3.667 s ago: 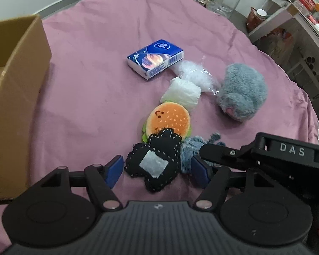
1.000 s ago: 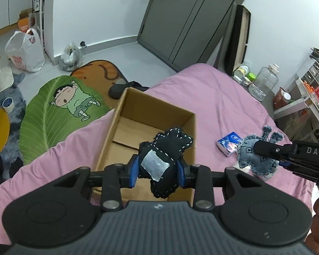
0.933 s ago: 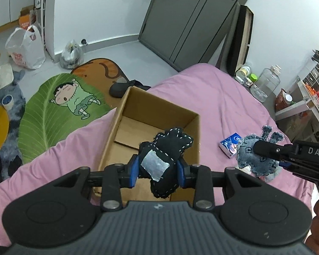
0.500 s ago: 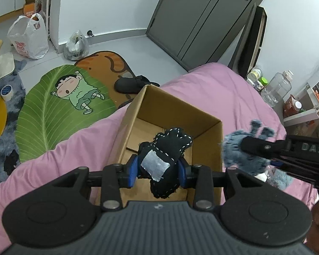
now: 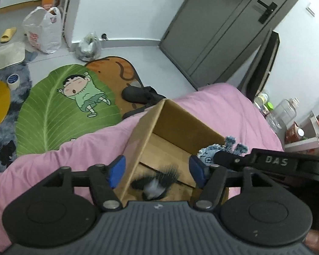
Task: Organize soft objects
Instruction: 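Open both grippers to drop the two plushes into the box, then withdraw both tools from the box back toward the remaining toys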
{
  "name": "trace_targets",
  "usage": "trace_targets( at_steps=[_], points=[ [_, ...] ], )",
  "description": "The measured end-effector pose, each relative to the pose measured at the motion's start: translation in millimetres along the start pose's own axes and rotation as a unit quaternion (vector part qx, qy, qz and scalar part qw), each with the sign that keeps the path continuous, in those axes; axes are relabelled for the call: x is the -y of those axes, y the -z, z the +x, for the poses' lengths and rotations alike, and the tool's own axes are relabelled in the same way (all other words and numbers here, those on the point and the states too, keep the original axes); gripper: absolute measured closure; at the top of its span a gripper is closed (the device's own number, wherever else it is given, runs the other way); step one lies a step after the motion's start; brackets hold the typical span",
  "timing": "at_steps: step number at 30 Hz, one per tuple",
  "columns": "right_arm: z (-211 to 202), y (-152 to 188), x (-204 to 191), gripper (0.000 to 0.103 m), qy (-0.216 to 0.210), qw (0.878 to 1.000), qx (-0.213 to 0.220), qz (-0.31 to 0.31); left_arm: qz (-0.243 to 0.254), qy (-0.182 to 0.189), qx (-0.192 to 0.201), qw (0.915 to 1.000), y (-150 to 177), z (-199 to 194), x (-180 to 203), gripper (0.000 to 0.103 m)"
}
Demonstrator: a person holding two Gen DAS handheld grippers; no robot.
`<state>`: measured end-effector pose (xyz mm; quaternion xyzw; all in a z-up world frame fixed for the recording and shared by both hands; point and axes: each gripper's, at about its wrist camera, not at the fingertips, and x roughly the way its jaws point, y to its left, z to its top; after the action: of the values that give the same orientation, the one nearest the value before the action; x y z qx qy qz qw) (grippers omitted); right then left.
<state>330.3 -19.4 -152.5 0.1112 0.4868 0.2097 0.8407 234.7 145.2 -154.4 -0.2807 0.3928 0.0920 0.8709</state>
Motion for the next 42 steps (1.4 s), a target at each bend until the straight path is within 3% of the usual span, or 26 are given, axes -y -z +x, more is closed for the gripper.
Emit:
trace_targets(
  at_steps=[9,13,16,20,28,33,39,42],
  points=[
    [12.4,2.7,-7.9,0.085,-0.013,1.000,-0.015,0.001,-0.025,-0.018,0.008,0.9995,0.2,-4.7,-19.3,0.038],
    [14.5,4.5,-10.4,0.079,-0.031,0.999,-0.025,0.009,-0.033,-0.028,0.011,0.9990,-2.4,-7.7,-25.0,0.038],
    [16.6,5.2,-8.3,0.045,-0.044,0.998,-0.040,0.020,-0.028,-0.038,0.007,0.9989,-2.8,-6.7,-24.9,0.038],
    [4.3,2.9,-7.6,0.046,-0.037,0.998,-0.045,0.017,-0.036,-0.052,0.001,0.9980,-2.9,-4.5,-24.6,0.037],
    [-45.9,-2.8,-3.0,0.045,-0.007,0.999,-0.036,-0.005,-0.021,-0.064,0.013,0.9976,-13.4,-25.2,-6.1,0.016],
    [-78.2,4.2,10.0,0.041,-0.001,1.000,-0.019,-0.020,-0.014,-0.067,0.010,0.9976,-7.4,-40.3,10.2,0.013],
    [-103.2,14.2,30.9,0.034,0.006,1.000,-0.011,-0.010,0.015,-0.069,0.001,0.9975,5.8,-60.8,30.2,0.007],
    [-117.3,19.6,37.5,0.024,0.003,1.000,-0.001,-0.016,0.022,-0.066,0.001,0.9976,11.0,-72.4,36.6,0.000]
  ],
)
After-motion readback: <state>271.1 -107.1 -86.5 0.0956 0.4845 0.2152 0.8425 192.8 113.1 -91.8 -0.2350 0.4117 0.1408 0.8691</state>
